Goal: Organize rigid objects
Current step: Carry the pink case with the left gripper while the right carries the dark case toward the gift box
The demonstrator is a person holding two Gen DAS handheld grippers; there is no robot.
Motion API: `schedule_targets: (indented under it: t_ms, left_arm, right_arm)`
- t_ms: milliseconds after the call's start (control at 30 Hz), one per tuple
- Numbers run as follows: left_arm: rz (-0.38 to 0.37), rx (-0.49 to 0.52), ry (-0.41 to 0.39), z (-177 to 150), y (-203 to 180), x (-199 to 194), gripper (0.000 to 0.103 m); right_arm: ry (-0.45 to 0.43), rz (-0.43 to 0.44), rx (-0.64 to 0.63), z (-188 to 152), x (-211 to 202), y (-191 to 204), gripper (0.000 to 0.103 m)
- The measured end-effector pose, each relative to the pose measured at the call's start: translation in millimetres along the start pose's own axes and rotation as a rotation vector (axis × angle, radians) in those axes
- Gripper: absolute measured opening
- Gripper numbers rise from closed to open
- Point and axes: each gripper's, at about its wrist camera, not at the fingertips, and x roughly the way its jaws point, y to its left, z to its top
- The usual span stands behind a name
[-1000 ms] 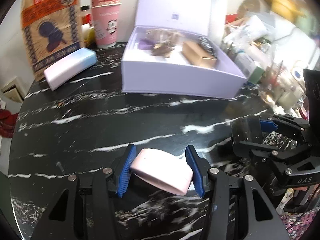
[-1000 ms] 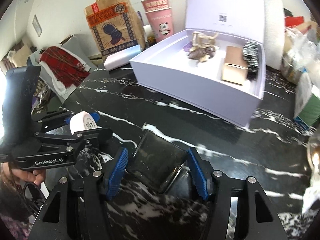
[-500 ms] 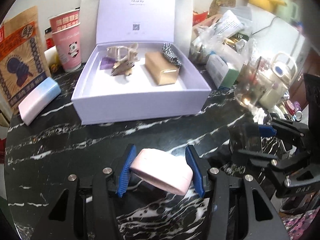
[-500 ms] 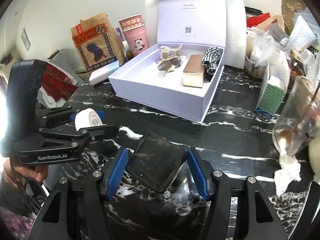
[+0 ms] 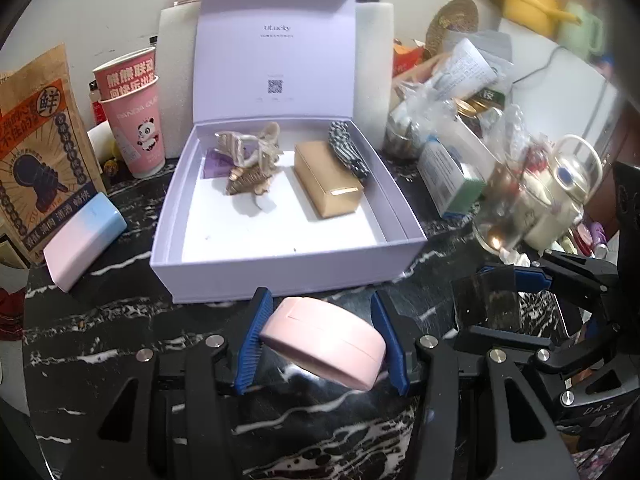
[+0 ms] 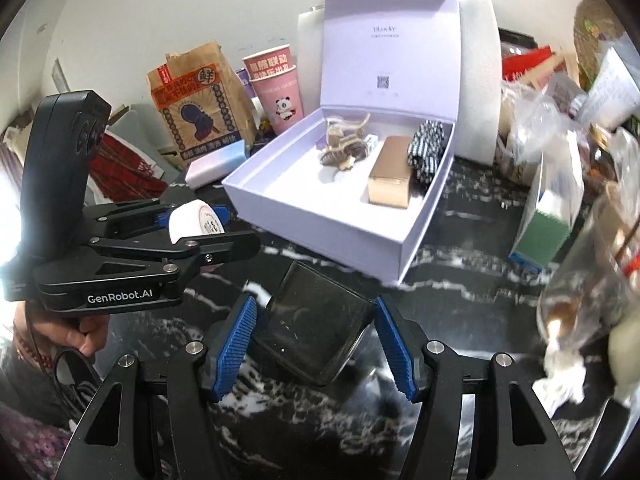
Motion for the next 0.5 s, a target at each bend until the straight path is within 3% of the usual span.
schedule_targets:
  t_ms: [500]
  left_arm:
    - [0.008, 0.029, -0.065, 54.1, 7.6, -1.7, 0.051]
  right_arm:
    - [-0.039, 0.001, -0.065, 53.0, 2.7, -10.8, 0.061]
